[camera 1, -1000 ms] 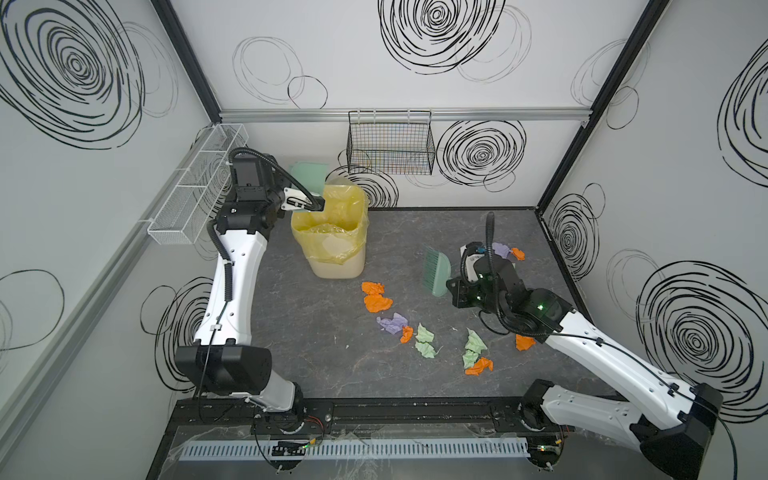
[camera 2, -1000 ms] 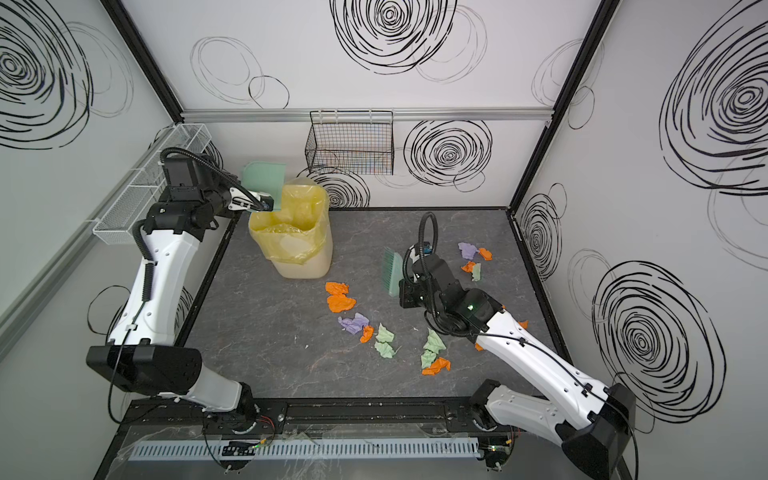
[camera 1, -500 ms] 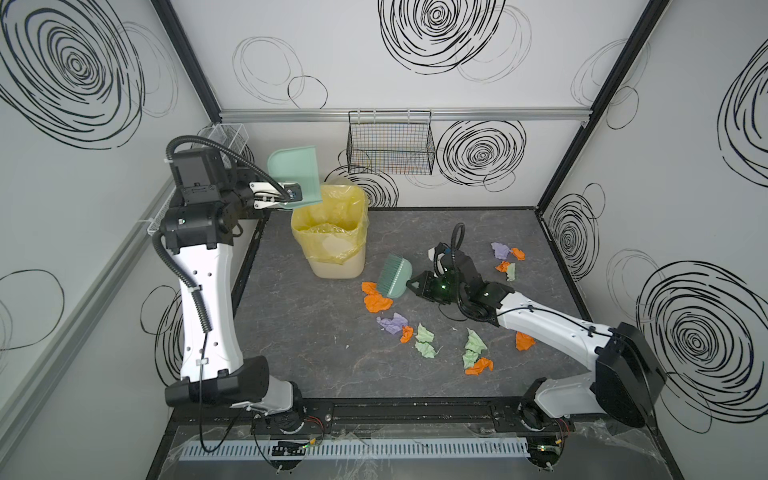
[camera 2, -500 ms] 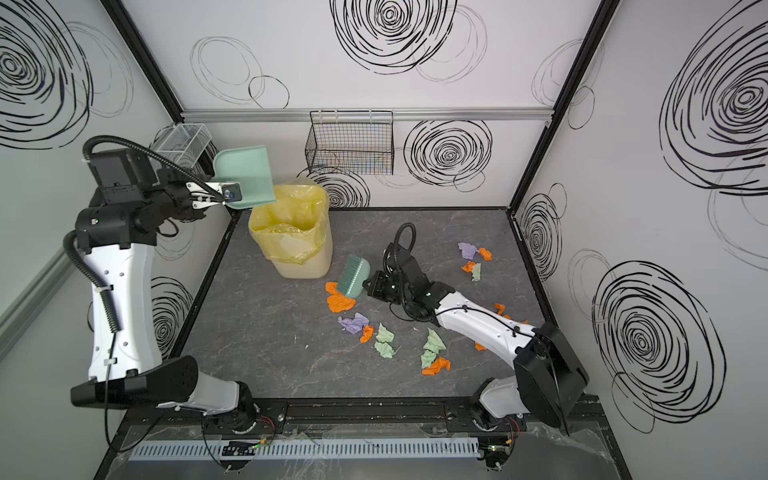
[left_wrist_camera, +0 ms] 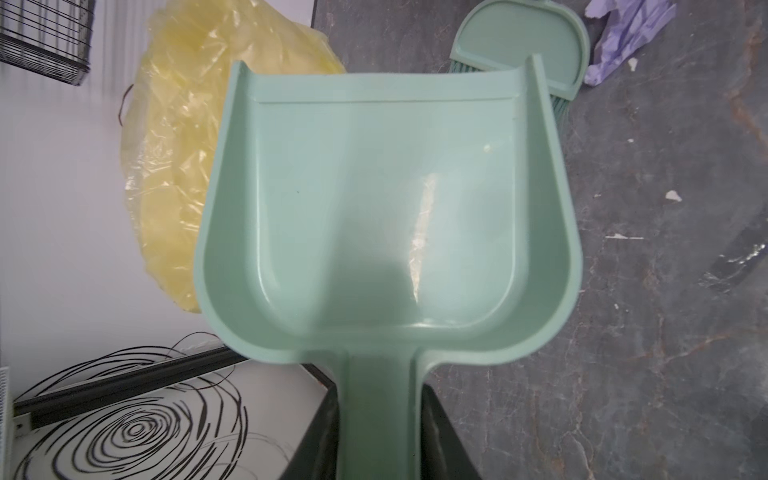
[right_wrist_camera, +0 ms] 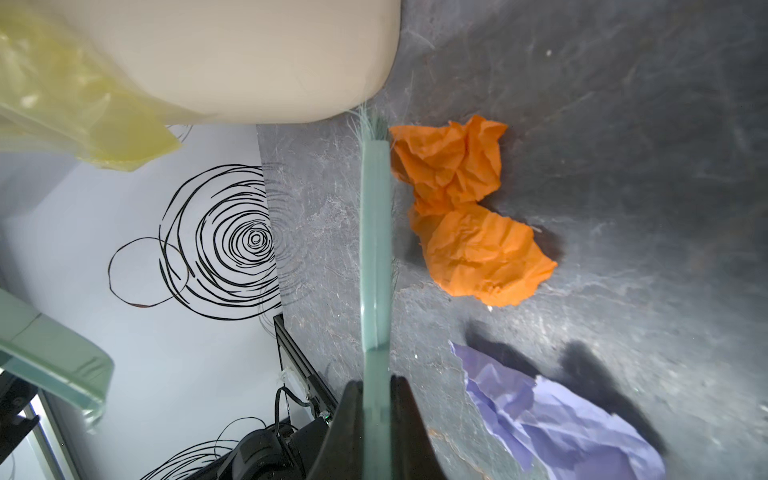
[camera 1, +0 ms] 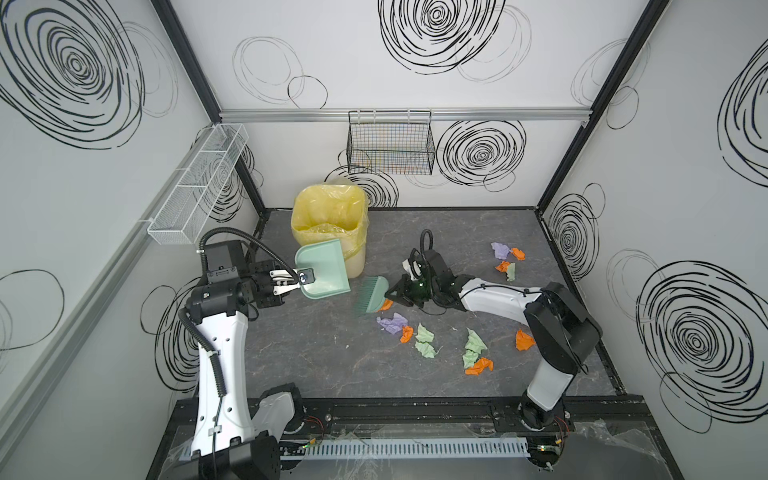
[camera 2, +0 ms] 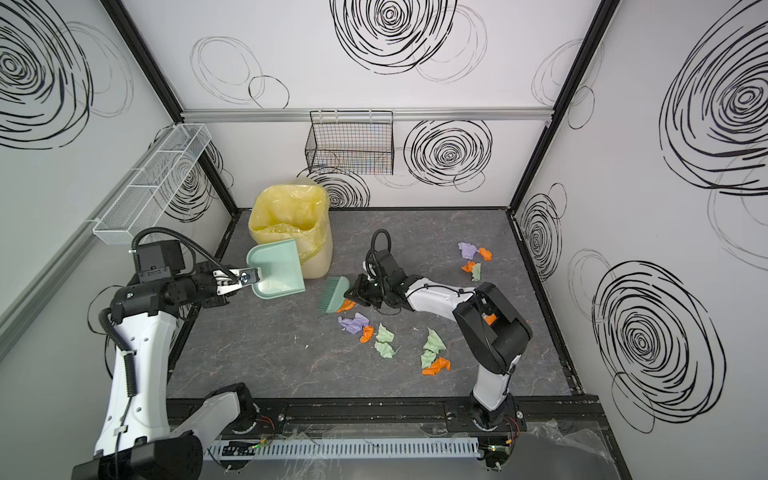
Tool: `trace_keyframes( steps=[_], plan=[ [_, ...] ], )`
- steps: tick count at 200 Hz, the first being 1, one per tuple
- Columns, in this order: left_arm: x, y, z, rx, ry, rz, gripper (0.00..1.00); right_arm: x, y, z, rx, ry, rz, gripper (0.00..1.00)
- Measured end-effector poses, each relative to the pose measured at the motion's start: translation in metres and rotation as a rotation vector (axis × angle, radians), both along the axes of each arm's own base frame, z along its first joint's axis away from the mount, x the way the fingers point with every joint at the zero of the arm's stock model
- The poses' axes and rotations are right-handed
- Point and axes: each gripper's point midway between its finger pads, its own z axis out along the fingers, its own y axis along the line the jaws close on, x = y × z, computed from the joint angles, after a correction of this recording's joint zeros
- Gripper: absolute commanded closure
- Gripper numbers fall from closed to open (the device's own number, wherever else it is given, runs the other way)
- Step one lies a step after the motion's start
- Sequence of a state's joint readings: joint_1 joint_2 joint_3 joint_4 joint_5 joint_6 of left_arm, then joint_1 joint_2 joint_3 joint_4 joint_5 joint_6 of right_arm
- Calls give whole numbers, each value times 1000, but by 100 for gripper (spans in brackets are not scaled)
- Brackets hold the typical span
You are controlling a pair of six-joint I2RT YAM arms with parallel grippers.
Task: Sweep away the paper scraps from the table
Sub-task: 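Lower the empty dustpan with the left gripper while the right gripper moves the brush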
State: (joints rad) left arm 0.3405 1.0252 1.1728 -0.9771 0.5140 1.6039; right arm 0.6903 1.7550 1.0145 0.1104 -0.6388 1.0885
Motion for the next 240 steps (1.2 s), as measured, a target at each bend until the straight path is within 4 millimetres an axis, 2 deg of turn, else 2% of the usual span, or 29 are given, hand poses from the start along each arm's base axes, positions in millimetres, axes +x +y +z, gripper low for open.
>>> trace_keyframes(
  steps=[20,51,94,125,146,161,182,200,221,240],
  plan=[
    [-4,-5,-16,-28,30,-12,100,-10,-18,-12,-13,37,2,100],
    [-11,-11,-35,-57,62,-25,100,-28,-59,-24,-47,74,-11,100],
    [-15,-32,-64,-75,108,-77,100,-46,-124,-19,-101,68,-66,100],
    [-25,-56,-92,-77,157,-119,100,-45,-181,-10,-184,33,-144,100],
    [-28,-69,-102,-87,179,-138,100,-45,-205,3,-220,-5,-150,100],
    [-27,-76,-103,-99,182,-139,100,-47,-203,18,-213,-59,-90,100],
    [-23,-80,-103,-118,179,-130,100,-53,-189,45,-183,-164,43,100],
    [-21,-81,-105,-128,180,-118,100,-66,-175,59,-185,-223,164,100],
    [-21,-81,-110,-136,186,-108,100,-94,-152,58,-201,-248,324,100],
    [-22,-81,-117,-143,196,-103,100,-124,-138,44,-214,-201,453,100]
  ],
)
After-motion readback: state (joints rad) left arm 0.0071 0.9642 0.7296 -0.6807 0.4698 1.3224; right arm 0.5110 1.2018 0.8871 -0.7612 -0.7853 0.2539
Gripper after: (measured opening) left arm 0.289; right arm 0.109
